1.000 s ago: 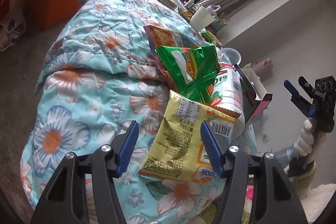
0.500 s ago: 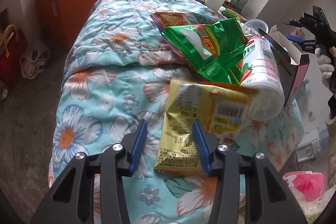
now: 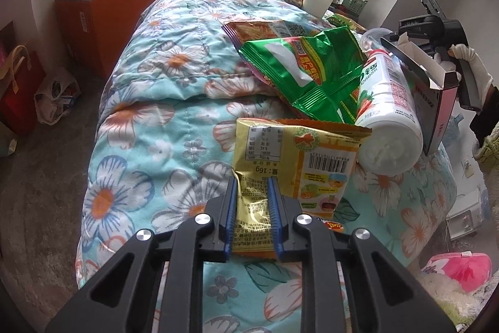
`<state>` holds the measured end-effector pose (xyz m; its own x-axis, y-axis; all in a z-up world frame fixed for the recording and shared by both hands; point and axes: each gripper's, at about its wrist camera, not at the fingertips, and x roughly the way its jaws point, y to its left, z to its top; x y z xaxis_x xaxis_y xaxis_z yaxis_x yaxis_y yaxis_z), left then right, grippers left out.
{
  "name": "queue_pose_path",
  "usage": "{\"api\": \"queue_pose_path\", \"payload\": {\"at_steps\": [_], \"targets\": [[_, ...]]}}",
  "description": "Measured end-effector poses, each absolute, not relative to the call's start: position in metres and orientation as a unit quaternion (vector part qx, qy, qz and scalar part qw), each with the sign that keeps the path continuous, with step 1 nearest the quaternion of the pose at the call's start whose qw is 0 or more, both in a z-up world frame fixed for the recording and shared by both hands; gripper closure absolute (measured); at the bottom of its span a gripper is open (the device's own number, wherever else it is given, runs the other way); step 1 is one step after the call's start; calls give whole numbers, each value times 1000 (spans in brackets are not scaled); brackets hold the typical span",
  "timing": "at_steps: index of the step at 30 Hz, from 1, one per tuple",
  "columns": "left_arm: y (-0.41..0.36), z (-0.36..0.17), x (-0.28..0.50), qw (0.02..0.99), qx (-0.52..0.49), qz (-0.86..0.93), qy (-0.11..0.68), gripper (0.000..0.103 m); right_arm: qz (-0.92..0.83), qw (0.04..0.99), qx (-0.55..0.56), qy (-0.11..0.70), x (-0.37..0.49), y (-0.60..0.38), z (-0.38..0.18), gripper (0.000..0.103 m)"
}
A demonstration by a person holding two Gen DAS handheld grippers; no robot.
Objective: Collect trash
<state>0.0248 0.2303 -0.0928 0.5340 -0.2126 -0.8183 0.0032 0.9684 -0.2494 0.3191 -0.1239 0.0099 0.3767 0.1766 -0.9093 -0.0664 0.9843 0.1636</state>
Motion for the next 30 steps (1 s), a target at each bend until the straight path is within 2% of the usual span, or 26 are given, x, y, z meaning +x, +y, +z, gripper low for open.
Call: {"api": "queue_pose_path", "payload": {"at_steps": [1, 3, 4, 6, 14, 30], "targets": [[231, -92, 25, 869, -111, -64, 478, 86, 70, 829, 49, 553, 318, -126, 11, 78], [231, -89, 23, 872, -113, -67, 472, 87, 65, 830, 55, 552, 316, -131, 13, 96], [232, -87, 22, 873, -113, -69, 469, 87, 65, 829, 63, 552, 316, -135, 13, 99], [234, -83, 20, 877, -112, -70, 463, 103, 65, 830, 79, 549, 313, -141, 14, 99], [245, -66, 10, 893, -112, -59, 432, 103, 65, 839, 107, 530, 304, -155, 25, 99], [254, -43, -12, 905, -133, -86, 395, 103, 107, 875, 154, 446, 247, -186, 95, 99]]}}
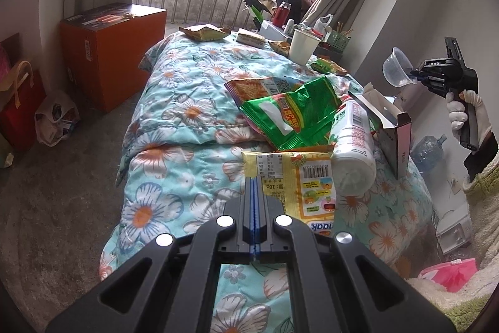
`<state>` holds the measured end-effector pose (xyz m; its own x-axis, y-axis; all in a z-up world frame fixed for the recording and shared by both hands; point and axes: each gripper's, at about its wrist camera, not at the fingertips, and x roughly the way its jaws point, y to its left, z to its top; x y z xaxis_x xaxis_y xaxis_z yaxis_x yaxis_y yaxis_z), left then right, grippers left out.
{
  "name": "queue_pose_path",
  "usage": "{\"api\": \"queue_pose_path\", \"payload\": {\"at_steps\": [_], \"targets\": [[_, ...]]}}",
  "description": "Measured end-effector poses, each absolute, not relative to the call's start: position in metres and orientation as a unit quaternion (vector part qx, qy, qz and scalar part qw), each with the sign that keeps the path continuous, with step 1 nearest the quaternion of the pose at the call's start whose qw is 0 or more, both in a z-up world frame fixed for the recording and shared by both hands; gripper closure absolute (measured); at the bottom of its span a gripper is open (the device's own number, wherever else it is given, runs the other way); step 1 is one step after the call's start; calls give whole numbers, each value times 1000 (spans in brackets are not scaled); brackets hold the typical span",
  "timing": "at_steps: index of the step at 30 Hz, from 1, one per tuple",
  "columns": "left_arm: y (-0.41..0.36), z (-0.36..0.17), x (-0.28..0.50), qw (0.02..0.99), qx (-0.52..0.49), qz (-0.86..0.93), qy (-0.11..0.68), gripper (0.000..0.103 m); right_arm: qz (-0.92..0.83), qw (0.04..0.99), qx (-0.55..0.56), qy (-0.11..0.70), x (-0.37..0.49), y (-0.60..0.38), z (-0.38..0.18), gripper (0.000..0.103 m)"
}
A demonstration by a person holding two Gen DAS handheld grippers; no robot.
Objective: Collect trash
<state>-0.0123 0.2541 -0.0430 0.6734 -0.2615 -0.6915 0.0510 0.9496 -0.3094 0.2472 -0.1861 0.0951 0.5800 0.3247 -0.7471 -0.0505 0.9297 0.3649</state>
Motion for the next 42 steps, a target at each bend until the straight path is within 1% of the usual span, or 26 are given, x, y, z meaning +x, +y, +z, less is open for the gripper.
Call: {"api": "queue_pose_path", "payload": {"at_steps": [2, 4, 5, 6, 7, 9, 10, 16, 19, 21, 23, 32, 34, 36, 42], "targets": [[251, -44, -14, 901, -142, -110, 396, 101, 112, 878, 161, 438, 234, -191, 99, 99], [241, -47, -18, 900, -126, -128, 398, 82, 114, 878, 167, 434, 222, -196, 100, 99], [235, -47, -22, 902, -109, -132, 396, 63, 115, 877, 170, 434, 217, -198, 100, 99], [228, -48, -26, 905, -87, -137, 393, 56, 114, 877, 173, 434, 212, -201, 99, 99], [218, -50, -30, 907, -60, -144, 391, 54, 113, 876, 176, 435, 208, -203, 97, 99], [200, -54, -34, 908, -7, -146, 394, 45, 110, 874, 182, 437, 202, -209, 94, 99], [191, -57, -35, 908, 20, -140, 393, 44, 109, 873, 185, 438, 200, -211, 92, 99], [149, -81, -30, 909, 165, -87, 371, 44, 103, 867, 204, 443, 188, -218, 81, 99], [142, -92, -26, 903, 195, -75, 375, 45, 103, 865, 210, 444, 182, -220, 78, 99], [143, -95, -22, 903, 191, -75, 377, 58, 106, 864, 214, 443, 179, -220, 78, 99], [148, -93, -21, 906, 181, -65, 378, 66, 109, 864, 216, 442, 175, -220, 78, 99], [167, -56, -41, 929, 152, -31, 335, 72, 123, 867, 227, 425, 158, -224, 86, 99], [168, -42, -49, 934, 146, -28, 324, 72, 127, 868, 234, 420, 154, -228, 87, 99], [168, -27, -56, 940, 135, -31, 311, 76, 129, 869, 240, 412, 148, -233, 90, 99], [159, 27, -67, 957, 97, -70, 265, 78, 125, 877, 265, 381, 123, -262, 99, 99]]}}
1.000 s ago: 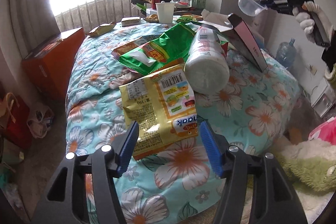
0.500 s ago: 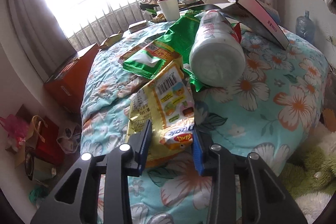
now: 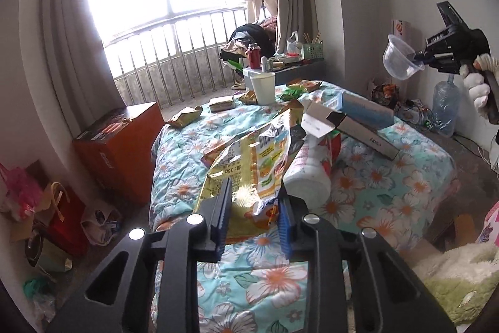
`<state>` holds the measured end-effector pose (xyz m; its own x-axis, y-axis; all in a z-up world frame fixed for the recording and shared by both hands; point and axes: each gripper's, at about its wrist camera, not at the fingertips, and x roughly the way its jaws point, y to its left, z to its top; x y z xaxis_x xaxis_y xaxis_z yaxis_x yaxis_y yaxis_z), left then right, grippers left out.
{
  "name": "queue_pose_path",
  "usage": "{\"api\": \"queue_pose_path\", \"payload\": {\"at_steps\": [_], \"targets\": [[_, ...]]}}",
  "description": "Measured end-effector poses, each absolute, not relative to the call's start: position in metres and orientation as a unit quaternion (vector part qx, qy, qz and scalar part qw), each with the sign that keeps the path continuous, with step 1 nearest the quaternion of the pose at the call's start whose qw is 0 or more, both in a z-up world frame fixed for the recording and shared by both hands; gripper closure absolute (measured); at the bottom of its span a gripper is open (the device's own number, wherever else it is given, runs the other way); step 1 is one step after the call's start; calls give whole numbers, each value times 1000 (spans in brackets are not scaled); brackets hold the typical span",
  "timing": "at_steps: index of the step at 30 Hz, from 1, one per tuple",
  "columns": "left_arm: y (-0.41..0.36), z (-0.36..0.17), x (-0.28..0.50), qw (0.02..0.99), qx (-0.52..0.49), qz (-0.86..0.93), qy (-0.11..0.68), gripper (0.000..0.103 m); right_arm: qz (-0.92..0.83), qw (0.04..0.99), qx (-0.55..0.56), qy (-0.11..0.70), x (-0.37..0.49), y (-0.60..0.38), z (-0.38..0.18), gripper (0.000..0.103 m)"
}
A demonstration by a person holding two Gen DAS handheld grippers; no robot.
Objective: Collect trash
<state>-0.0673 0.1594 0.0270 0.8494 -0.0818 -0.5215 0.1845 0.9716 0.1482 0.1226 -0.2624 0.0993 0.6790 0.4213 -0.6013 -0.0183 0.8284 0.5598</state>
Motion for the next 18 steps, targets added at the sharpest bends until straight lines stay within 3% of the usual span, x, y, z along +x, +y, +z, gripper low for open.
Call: {"api": "queue_pose_path", "payload": {"at_steps": [11, 18], "targets": [[64, 104, -21, 938, 42, -267, 217, 78, 16, 891, 307, 335, 57, -369, 84, 99], [-85, 116, 77, 851, 36, -427, 304, 78, -116, 880, 314, 336, 23, -432, 41, 99]]}}
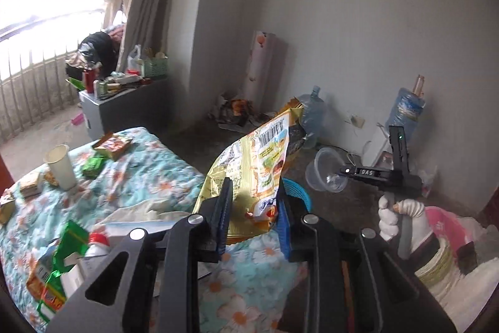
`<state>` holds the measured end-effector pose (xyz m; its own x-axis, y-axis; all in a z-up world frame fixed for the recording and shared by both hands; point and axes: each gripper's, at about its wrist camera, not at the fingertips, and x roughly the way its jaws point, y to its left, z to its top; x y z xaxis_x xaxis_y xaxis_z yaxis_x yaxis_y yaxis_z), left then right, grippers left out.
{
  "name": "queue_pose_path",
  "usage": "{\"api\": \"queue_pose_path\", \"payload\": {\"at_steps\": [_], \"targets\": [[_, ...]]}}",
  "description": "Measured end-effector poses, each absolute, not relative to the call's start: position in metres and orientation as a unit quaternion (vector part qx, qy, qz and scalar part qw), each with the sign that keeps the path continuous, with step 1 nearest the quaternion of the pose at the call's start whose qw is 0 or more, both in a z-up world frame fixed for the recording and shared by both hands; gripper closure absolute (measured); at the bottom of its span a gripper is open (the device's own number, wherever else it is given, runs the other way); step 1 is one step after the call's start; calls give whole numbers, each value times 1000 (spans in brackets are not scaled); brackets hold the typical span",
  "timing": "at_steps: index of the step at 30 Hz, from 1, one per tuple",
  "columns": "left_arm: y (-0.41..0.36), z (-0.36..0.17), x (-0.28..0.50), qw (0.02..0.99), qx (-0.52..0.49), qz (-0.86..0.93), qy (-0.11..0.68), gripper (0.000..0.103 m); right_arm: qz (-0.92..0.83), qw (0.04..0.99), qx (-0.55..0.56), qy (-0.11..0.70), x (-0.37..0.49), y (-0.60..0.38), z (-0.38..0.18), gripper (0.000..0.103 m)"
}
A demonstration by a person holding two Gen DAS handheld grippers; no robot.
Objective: Collect trash
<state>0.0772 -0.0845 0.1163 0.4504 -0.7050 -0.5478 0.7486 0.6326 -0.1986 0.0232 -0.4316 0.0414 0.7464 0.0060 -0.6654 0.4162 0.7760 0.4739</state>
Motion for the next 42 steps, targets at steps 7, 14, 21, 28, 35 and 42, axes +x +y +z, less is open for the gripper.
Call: {"api": "queue_pose_path", "payload": {"at_steps": [7, 14, 21, 28, 35, 42], "targets": [[-300, 64, 136, 749, 106, -504, 416, 78, -211, 829, 382, 350, 20, -500, -27, 99], [-452, -39, 169, 702, 168, -492, 487, 76, -262, 771, 443, 376, 44, -557, -98, 99], [-517, -98, 205, 719, 141, -459, 502, 39, -298, 731, 474, 389, 73, -604, -160, 61], [-504, -78, 210, 712, 92, -504, 481, 35, -313, 724, 489, 371, 59, -609, -172, 60], [-439, -2, 216, 720, 53, -537, 437, 35, -282, 767, 462, 345, 47, -596, -142, 59], [-298, 76, 228, 758, 35, -524, 386, 28, -146, 832, 394, 361, 85, -551, -100, 55]]}}
